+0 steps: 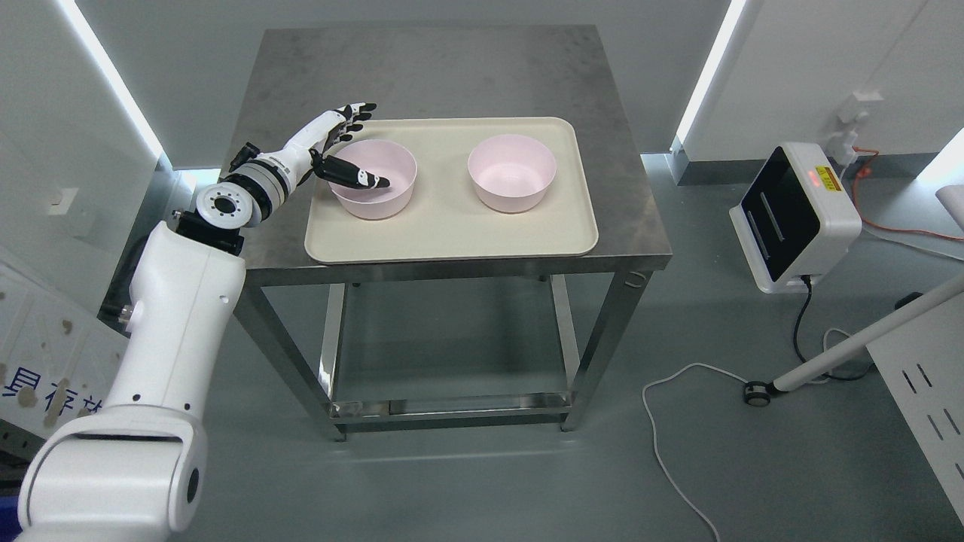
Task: Stack pink IKEA bowls on left shelf middle
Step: 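Grip the rim of the nearer pink bowl with the left hand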
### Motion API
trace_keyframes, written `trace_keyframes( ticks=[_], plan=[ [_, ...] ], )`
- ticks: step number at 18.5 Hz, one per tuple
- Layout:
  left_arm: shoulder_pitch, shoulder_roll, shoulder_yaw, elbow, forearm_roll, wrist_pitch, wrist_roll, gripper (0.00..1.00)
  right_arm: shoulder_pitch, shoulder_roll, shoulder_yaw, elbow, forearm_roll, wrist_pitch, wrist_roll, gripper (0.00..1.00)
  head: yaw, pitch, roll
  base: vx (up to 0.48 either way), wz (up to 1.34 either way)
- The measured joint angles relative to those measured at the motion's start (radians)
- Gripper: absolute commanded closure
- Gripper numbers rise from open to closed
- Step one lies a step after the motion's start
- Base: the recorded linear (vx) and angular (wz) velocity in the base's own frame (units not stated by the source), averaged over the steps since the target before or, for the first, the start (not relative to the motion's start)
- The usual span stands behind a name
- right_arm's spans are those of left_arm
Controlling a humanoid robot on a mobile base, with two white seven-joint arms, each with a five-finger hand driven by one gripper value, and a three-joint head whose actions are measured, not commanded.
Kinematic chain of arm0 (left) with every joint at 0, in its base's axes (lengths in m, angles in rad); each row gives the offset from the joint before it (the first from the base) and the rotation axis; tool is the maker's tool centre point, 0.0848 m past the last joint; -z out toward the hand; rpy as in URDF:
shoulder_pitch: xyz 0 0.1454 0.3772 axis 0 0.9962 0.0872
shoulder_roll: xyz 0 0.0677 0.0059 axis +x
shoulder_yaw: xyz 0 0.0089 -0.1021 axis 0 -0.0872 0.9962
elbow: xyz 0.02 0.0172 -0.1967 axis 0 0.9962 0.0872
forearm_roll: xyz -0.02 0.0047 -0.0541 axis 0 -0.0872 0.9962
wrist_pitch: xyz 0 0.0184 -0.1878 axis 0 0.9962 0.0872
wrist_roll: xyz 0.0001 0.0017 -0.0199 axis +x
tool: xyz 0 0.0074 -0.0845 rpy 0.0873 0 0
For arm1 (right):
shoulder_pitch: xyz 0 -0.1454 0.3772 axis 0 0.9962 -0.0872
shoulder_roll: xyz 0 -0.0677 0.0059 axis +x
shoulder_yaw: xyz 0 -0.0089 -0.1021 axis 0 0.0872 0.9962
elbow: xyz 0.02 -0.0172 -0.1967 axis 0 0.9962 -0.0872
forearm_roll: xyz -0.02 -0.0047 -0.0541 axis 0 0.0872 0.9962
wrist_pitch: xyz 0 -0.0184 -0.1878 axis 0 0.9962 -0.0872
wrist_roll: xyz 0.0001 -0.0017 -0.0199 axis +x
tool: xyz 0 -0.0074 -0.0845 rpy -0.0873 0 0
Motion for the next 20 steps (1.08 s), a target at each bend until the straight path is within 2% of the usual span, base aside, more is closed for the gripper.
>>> trace_keyframes(
  ticks=[9,16,20],
  plan=[
    [-0.072,0.019,-0.092,0.045,-0.016,0.009,-0.022,0.07,0.0,0.0,0.0,0.0,0.0,-0.004,0.0,0.0,0.0,0.0,0.0,0.0,0.0],
    [-0.09,0.031,-0.158,0.08,-0.023,0.01,-0.019,0.16,0.0,0.0,0.0,0.0,0.0,-0.005,0.0,0.0,0.0,0.0,0.0,0.0,0.0],
    [-0.099,0.037,-0.181,0.105,-0.025,0.012,-0.015,0.25,0.0,0.0,0.0,0.0,0.0,-0.005,0.0,0.0,0.0,0.0,0.0,0.0,0.0]
  ],
)
